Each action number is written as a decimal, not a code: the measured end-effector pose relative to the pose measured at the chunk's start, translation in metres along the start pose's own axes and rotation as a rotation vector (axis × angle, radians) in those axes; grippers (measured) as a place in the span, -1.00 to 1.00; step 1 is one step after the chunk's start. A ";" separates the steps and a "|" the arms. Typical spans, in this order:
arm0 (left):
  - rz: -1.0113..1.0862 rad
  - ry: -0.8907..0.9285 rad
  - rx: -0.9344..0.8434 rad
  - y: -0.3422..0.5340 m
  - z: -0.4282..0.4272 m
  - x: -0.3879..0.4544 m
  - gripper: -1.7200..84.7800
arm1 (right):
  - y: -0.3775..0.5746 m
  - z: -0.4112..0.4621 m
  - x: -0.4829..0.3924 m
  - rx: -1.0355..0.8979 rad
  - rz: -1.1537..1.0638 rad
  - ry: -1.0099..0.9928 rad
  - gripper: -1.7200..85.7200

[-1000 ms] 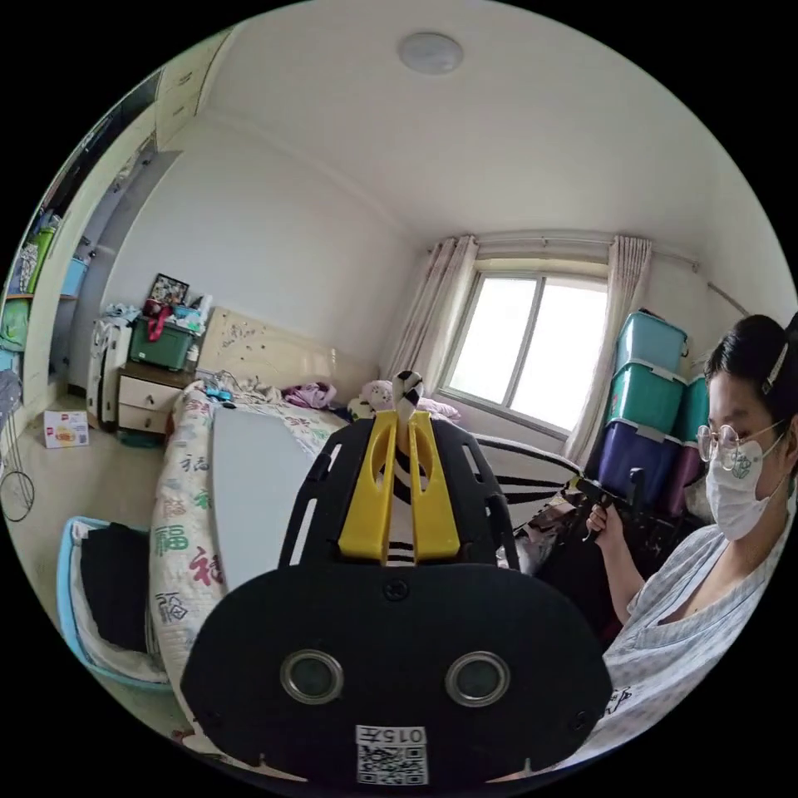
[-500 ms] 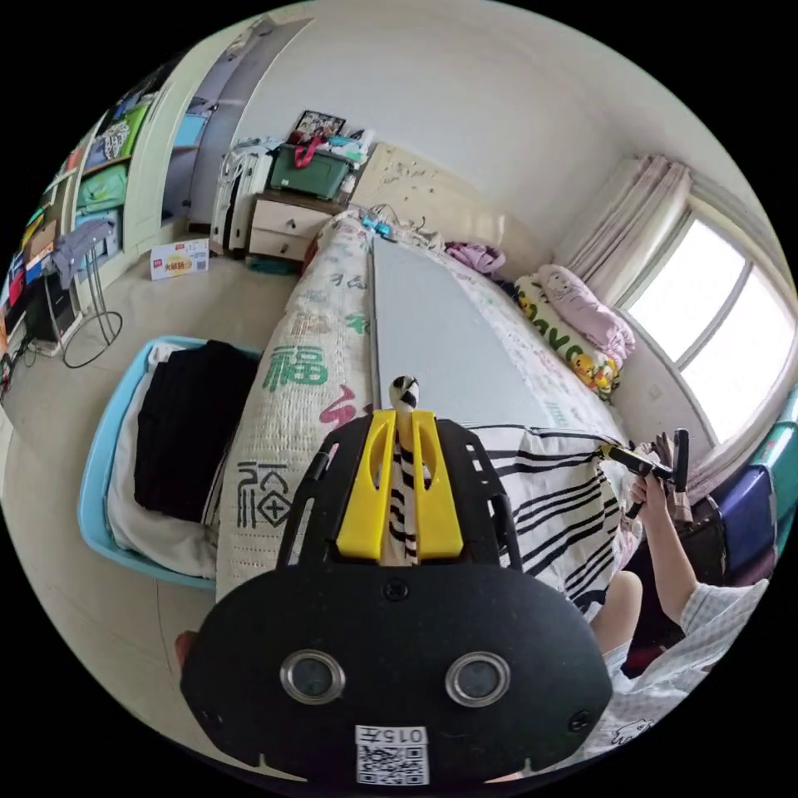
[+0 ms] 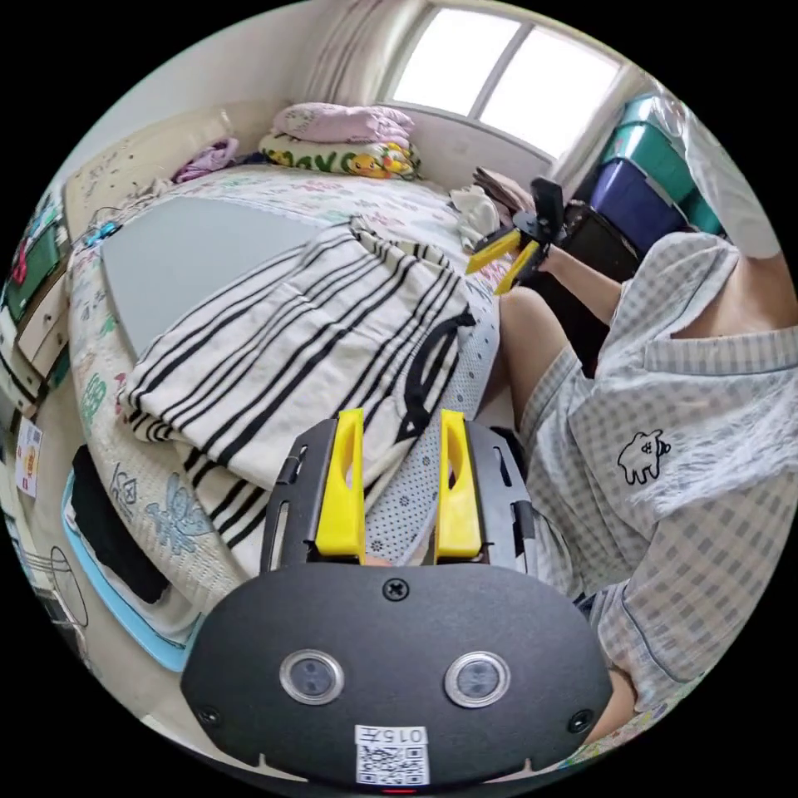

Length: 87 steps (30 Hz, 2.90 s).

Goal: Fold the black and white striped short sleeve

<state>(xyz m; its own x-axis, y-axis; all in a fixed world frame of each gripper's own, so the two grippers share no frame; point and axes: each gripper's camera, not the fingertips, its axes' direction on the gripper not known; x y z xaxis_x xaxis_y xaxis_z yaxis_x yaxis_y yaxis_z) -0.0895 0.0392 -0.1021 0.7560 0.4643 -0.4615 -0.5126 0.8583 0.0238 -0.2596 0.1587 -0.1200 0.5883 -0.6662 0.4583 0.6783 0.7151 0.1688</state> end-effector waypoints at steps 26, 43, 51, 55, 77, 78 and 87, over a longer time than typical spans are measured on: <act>0.070 0.335 -0.032 -0.062 -0.017 -0.107 -0.95 | 0.004 -0.096 0.180 0.076 0.185 -0.180 -0.98; -0.037 0.310 0.109 0.004 -0.012 -0.105 -0.97 | -0.047 -0.125 0.231 0.131 0.267 -0.166 -0.98; -0.265 -0.136 0.354 -0.060 -0.081 -0.194 -0.97 | -0.198 -0.182 0.376 0.228 0.370 0.131 -0.98; -0.398 -0.277 0.425 -0.101 -0.090 -0.254 -0.97 | -0.303 -0.184 0.489 0.218 0.483 0.338 -0.98; -0.693 -0.189 0.442 0.156 -0.108 -0.185 -0.82 | -0.100 -0.370 0.432 0.385 0.776 0.133 -0.78; -0.757 -0.173 0.433 0.186 -0.107 -0.167 -0.82 | -0.082 -0.375 0.422 0.397 0.809 0.113 -0.79; -0.896 -0.006 0.346 0.273 -0.078 -0.125 -0.71 | -0.040 -0.391 0.384 0.341 0.860 -0.200 -0.77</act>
<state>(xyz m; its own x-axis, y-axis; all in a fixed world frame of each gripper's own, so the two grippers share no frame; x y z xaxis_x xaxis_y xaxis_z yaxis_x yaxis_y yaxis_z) -0.3558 0.1988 -0.1076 0.8110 -0.3951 -0.4315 0.4044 0.9115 -0.0746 0.1114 -0.2087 -0.2920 0.7190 0.1439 0.6799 -0.1369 0.9885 -0.0644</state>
